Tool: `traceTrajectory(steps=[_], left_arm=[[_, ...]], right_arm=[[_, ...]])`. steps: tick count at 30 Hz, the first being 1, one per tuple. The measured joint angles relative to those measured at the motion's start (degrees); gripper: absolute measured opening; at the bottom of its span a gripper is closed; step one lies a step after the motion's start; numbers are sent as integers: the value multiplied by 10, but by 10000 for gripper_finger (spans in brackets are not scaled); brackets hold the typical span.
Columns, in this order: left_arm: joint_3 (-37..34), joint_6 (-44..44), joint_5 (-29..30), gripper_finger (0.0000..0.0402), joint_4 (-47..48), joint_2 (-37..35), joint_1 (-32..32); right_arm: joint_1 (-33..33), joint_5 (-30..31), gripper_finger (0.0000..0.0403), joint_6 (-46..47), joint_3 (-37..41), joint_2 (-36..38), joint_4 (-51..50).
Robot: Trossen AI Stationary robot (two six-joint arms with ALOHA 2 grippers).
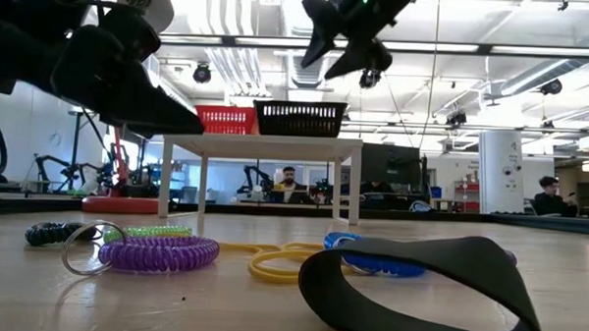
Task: Pick & Place Office Desk Supplies
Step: Put the crayon box into the black bin on the shelf, then put the right purple spring keychain into the yellow bin on the shelf
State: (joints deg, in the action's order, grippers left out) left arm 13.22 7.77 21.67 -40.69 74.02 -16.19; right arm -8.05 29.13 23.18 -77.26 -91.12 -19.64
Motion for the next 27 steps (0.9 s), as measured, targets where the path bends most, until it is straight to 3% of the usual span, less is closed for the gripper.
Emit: traceTrajectory(steps=[6, 9, 14, 20, 24, 27], left_arm=[[11, 6, 0, 163, -2, 0, 0], [17, 6, -3, 163, -2, 0, -3], [26, -4, -5, 163, -1, 0, -17], [27, -4, -7, 163, 15, 0, -19], [26, -29, -7, 163, 21, 0, -19], [30, -39, -7, 163, 21, 0, -18]], right_arm=[[74, 67, 269, -40, 5, 20, -12], [129, 73, 259, -41, 13, 20, -39], [243, 63, 246, -22, 52, -5, -70], [367, -14, 238, 86, 139, -57, -58], [422, -29, 233, 200, 198, -98, 18], [437, -25, 229, 222, 237, -128, 123]])
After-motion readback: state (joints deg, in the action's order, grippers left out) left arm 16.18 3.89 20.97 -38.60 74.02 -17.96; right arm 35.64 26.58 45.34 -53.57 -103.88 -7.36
